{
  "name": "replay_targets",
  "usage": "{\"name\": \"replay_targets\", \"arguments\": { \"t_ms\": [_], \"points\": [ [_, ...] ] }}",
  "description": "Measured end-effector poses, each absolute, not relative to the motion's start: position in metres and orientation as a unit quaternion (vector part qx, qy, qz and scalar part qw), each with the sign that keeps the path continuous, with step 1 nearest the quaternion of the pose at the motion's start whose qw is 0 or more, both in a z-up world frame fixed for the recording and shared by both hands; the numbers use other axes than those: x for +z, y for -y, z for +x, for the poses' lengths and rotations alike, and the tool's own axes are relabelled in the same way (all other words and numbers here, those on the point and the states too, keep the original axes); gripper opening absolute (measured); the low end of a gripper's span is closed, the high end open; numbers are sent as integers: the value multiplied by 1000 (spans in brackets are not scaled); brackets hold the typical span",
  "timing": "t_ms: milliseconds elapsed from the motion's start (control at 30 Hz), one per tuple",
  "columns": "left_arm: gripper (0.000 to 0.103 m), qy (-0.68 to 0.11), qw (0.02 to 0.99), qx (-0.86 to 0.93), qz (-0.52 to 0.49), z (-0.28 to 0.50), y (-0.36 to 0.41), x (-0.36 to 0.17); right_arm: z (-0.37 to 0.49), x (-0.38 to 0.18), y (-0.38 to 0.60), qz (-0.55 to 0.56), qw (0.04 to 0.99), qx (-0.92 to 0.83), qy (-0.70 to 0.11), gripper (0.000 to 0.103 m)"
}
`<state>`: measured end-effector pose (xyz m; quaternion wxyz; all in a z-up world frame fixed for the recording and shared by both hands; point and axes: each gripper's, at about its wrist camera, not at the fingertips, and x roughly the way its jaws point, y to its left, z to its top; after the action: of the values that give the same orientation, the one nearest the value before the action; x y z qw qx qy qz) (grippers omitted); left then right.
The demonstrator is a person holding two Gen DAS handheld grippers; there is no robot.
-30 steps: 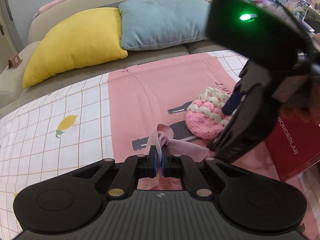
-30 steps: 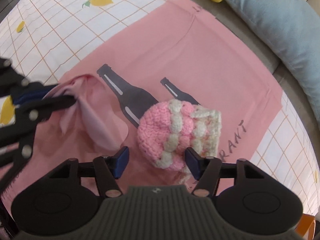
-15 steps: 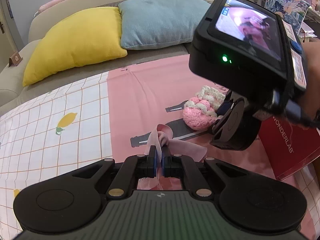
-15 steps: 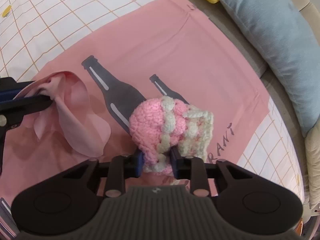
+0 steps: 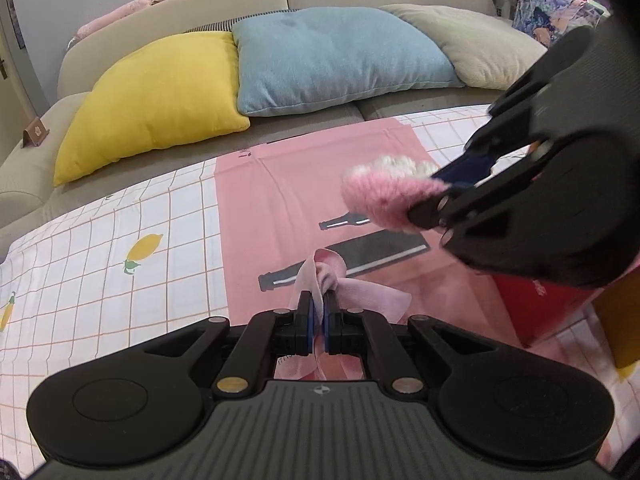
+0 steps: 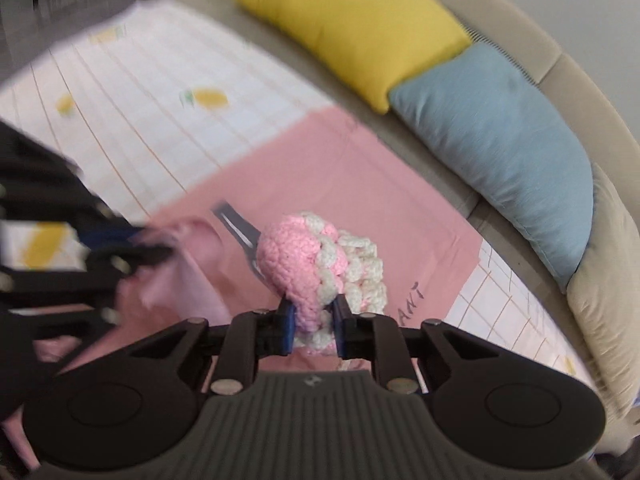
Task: Organize soft objects
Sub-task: 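Carry the crocheted hat and pink cloth over the white box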
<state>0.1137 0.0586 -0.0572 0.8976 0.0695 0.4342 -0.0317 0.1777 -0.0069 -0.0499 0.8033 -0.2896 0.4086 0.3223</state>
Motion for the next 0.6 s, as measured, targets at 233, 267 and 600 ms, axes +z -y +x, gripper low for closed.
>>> {"name": "replay_targets", "arguments": {
  "t_ms": [233,267,600],
  "points": [
    [5,-426,902,-31,56,82,-51,-33,125,1,53,-193,842,334,-376,17],
    [5,-424,903,-36,59,79,-48,-30,119,4,60,-179,847,331,-376,17],
    [5,-401,908,-100,72,49,5,-1,74,7,145,-91,860,285,-414,18]
  ]
}}
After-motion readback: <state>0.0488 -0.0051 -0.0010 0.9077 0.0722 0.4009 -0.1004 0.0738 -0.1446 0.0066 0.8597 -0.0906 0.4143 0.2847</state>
